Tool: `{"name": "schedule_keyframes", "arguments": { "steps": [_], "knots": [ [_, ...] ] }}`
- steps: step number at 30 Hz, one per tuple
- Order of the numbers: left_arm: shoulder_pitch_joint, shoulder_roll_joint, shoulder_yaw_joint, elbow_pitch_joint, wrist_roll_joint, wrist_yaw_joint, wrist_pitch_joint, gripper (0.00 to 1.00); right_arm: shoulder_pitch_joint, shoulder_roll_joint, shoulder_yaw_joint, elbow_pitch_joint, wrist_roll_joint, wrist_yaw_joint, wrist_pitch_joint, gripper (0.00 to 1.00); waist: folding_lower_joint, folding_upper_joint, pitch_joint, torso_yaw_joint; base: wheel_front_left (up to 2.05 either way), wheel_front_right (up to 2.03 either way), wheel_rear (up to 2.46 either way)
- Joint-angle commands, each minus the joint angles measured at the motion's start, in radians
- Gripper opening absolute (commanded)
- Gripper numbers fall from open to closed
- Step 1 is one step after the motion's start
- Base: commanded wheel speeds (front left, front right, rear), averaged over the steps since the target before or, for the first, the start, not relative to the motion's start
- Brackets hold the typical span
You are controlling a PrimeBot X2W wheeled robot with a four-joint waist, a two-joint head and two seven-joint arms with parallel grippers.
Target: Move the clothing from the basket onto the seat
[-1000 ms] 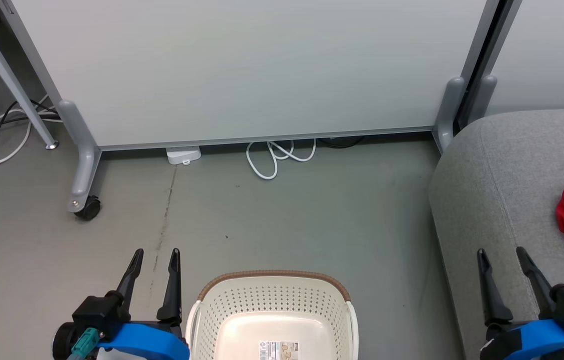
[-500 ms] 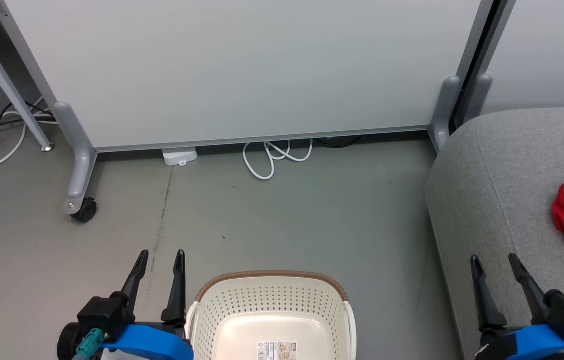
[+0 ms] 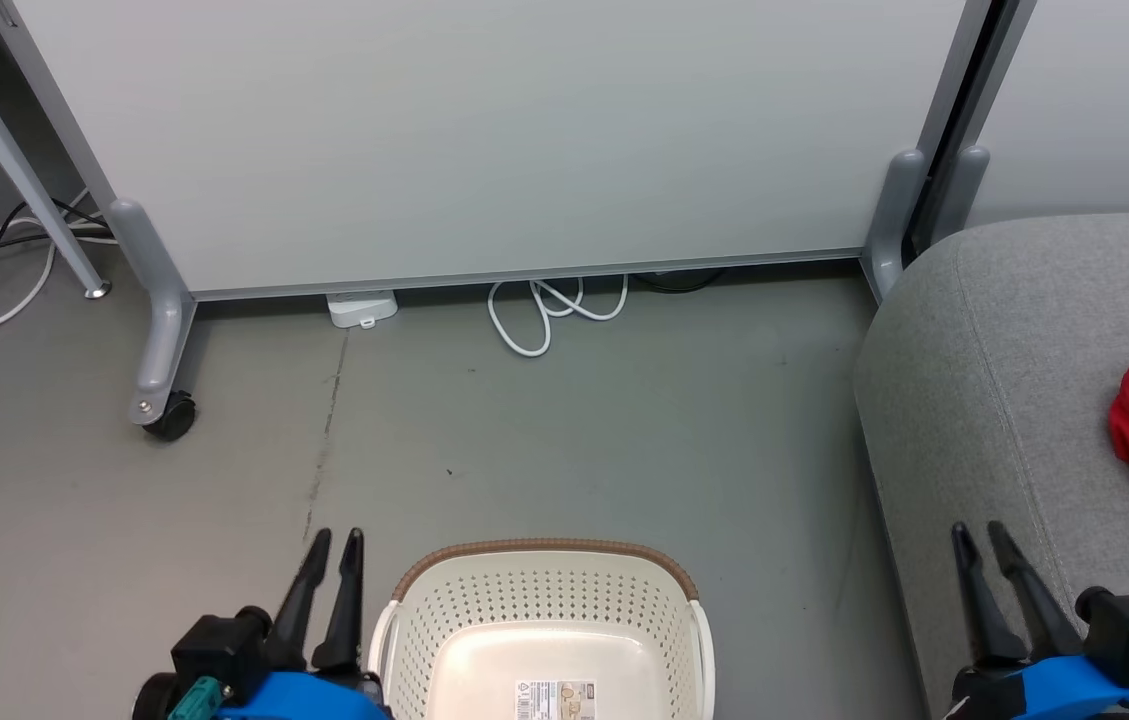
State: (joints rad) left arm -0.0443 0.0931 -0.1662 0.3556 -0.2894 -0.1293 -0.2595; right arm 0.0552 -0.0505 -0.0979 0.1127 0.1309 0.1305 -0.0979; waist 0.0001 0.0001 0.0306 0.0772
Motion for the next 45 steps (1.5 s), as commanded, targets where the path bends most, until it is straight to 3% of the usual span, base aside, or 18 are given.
{"name": "schedule_keyframes", "arguments": {
  "steps": [1, 5, 24, 45],
  "knots": [
    [0.007, -0.002, -0.002, 0.008, -0.001, 0.0, 0.001, 0.0, 0.0, 0.001, -0.001, 0.01, 0.001, 0.0, 0.0, 0.0, 0.0, -0.0001, 0.0, 0.0, 0.0, 0.0, 0.0],
    [0.032, -0.006, -0.004, 0.033, -0.017, 0.0, 0.007, 0.0, -0.003, 0.002, -0.002, 0.045, 0.018, 0.0, 0.005, 0.0, 0.0, -0.0001, 0.0, -0.001, 0.0, 0.0, 0.0],
    [0.004, -0.006, 0.054, -0.001, -0.35, 0.0, 0.087, 0.0, -0.045, 0.002, -0.005, 0.064, 0.379, 0.0, 0.055, 0.0, 0.0, -0.0001, -0.004, -0.012, 0.0, 0.0, 0.0],
    [-0.018, -0.009, 0.11, -0.036, -0.637, -0.001, 0.161, 0.0, -0.083, 0.001, -0.008, 0.082, 0.696, 0.0, 0.1, 0.0, 0.0, -0.0001, -0.009, -0.025, 0.0, 0.0, 0.0]
  ]
}}
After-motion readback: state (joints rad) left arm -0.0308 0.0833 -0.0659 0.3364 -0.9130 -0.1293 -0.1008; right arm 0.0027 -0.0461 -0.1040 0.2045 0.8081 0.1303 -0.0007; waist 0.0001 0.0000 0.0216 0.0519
